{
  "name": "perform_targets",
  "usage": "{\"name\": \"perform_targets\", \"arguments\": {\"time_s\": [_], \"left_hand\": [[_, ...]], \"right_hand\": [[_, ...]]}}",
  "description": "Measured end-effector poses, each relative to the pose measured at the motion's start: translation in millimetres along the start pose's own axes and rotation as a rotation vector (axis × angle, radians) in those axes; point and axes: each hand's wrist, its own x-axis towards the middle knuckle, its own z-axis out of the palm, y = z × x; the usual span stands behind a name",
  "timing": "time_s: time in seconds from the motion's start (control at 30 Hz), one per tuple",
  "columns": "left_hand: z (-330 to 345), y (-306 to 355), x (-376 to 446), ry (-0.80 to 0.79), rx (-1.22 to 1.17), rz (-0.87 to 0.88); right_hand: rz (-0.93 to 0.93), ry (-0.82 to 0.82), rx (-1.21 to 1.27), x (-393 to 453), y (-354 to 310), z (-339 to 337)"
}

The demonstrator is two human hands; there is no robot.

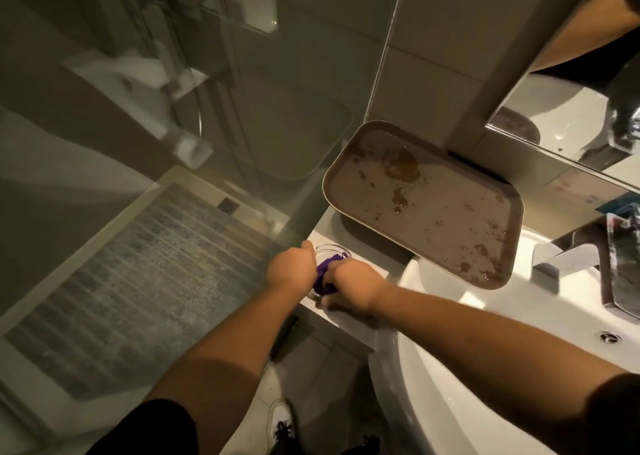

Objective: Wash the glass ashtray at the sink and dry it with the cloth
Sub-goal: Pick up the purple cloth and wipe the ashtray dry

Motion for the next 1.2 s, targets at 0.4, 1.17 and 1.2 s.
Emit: {"name": "perform_targets", "arguments": {"time_s": [0.4, 1.17, 1.2], "left_hand": [[-4, -12, -2, -0.037, -0.191, -0.018], [1, -13, -10, -0.032, -0.236, -0.095], [-1, -13, -9, -0.045, -0.249, -0.074]], "right_hand": [[-0.229, -0.162, -0.208, -1, 16, -33], [-0.211, -0.055, -0.157, 3, 20, -22], [-0.25, -0.102, -0.216, 5, 23, -28]]}}
